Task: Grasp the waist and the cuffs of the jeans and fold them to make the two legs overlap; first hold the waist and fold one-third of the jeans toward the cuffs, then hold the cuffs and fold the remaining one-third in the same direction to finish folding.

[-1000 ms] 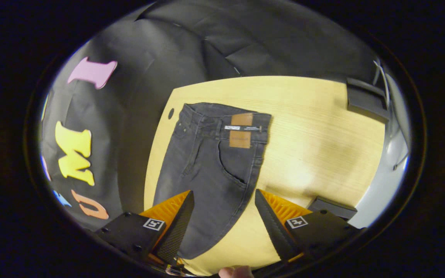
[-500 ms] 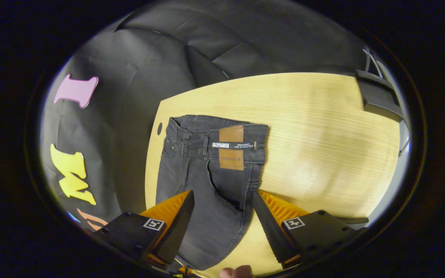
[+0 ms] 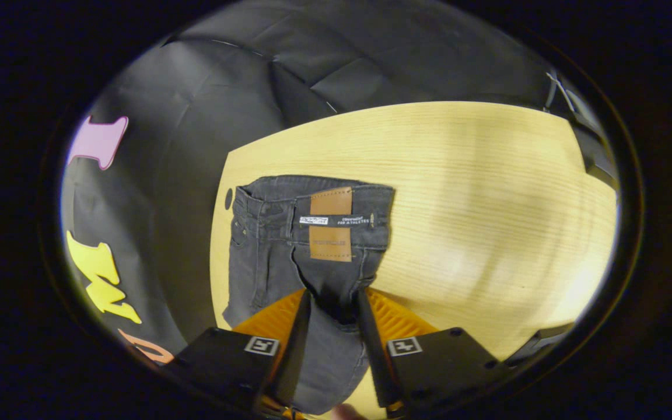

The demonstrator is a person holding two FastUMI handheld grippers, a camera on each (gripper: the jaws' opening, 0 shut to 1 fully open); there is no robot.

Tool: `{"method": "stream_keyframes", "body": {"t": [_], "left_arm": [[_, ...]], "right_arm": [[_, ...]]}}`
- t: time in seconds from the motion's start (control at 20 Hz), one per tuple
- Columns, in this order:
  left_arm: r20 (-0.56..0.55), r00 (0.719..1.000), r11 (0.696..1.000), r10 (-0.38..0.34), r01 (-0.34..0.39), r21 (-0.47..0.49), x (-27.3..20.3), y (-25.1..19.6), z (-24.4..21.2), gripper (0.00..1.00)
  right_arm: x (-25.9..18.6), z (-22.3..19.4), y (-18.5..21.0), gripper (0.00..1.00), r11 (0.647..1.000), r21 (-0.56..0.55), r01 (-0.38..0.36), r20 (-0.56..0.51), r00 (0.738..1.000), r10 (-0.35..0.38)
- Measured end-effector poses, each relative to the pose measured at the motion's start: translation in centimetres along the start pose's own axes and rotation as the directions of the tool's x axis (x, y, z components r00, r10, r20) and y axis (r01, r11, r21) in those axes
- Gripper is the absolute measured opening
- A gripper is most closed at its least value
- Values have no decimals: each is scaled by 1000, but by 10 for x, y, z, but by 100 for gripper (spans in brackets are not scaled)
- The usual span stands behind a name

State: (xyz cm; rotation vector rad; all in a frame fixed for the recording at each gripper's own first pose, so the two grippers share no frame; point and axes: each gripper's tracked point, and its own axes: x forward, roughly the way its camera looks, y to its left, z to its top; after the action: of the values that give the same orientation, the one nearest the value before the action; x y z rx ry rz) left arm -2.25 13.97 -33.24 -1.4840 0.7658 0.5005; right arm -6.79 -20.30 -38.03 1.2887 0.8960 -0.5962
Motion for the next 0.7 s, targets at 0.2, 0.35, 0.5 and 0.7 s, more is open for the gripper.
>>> {"method": "stream_keyframes", "body": {"t": [0.2, 0.35, 0.5, 0.7], "left_arm": [[2, 1000, 1000, -20, 20, -13, -4, -8, -3, 7], [6, 1000, 999, -22, 22, -42, -11, -14, -3, 6], [15, 1000, 995, -22, 24, -98, -26, -26, -3, 5], [25, 999, 998, 24, -23, -52, -50, -39, -6, 5]], "right_arm": [[-1, 4, 0, 14, 999, 38, 3, -28, 1000, -2], [-5, 4, 1, 1, 999, -9, 47, -59, 997, -48], [-19, 5, 14, 1, 1000, -11, 12, -66, 998, -13], [-56, 3, 39, 1, 999, -21, -38, -72, 997, 37]]}}
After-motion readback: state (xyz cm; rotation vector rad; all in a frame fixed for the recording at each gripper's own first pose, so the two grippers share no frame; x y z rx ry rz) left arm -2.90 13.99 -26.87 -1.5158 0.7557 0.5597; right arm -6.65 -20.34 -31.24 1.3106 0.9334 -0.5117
